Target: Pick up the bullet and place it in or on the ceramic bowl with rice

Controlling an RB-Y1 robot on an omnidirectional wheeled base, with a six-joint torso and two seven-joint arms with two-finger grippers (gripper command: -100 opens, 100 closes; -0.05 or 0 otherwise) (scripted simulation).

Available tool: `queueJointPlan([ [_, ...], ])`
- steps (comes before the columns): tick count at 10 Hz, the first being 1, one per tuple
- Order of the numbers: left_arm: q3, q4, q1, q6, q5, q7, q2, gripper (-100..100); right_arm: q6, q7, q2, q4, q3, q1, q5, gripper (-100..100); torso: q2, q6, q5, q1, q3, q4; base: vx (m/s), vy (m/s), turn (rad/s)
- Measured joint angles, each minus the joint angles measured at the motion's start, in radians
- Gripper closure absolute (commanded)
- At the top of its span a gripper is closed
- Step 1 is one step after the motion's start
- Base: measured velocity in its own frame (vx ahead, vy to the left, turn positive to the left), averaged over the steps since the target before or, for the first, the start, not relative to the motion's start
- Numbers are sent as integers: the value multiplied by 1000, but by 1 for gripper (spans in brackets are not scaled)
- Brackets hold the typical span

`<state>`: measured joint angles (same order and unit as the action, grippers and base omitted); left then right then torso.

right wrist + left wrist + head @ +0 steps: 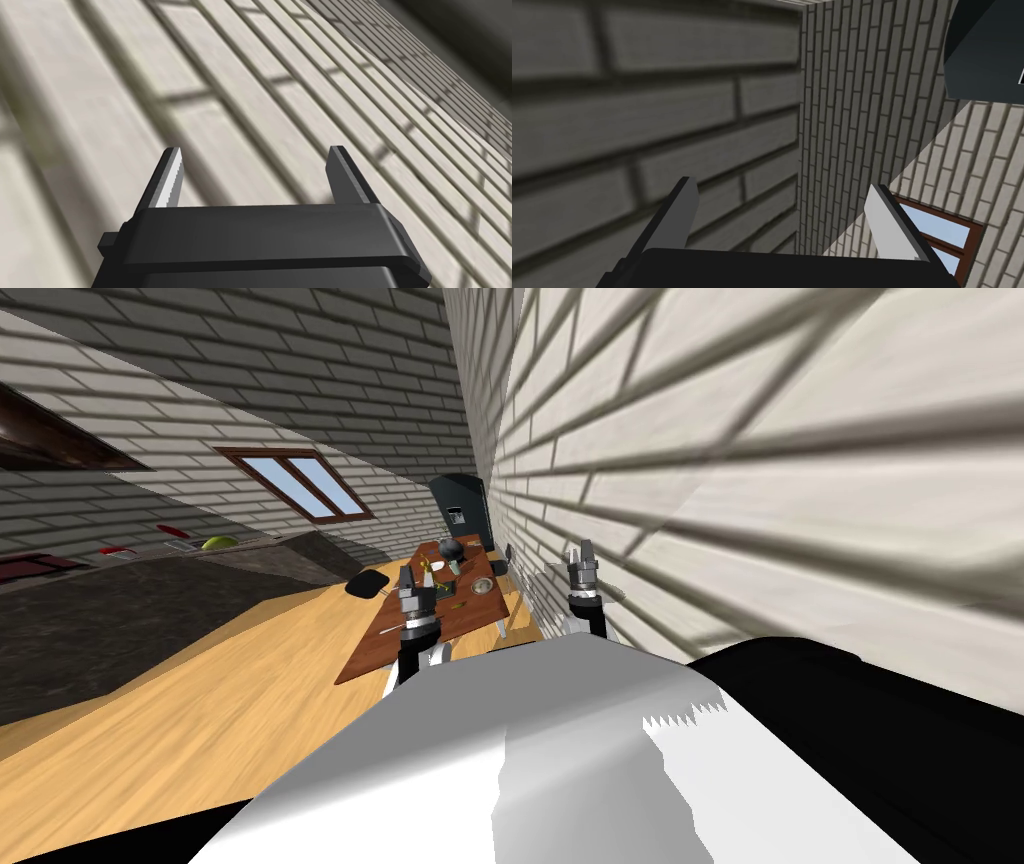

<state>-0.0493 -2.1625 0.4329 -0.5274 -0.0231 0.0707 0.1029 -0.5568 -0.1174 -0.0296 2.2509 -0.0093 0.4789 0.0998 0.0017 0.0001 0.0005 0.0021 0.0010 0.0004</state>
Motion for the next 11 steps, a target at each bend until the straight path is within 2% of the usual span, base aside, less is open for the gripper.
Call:
queueJointPlan([
  [3, 13, 60, -59, 82, -24, -12, 34, -100, 0, 0, 0, 0, 0, 0, 0, 0, 1, 0, 0, 1, 0, 0, -38, 30, -62],
  [6, 32, 126, -123, 160, -46, -24, 49, -100, 0, 0, 0, 0, 0, 0, 0, 0, 0, 0, 0, 0, 0, 0, -31, 25, -62],
  [8, 40, 168, -146, 197, -58, -35, 57, -100, 0, 0, 0, 0, 0, 0, 0, 0, 0, 0, 0, 0, 0, 0, -22, 20, -45],
  [11, 46, 202, -188, 267, -68, -37, 52, -100, 0, 0, 0, 0, 0, 0, 0, 0, 0, 0, 0, -1, 0, 0, -26, 22, -61],
])
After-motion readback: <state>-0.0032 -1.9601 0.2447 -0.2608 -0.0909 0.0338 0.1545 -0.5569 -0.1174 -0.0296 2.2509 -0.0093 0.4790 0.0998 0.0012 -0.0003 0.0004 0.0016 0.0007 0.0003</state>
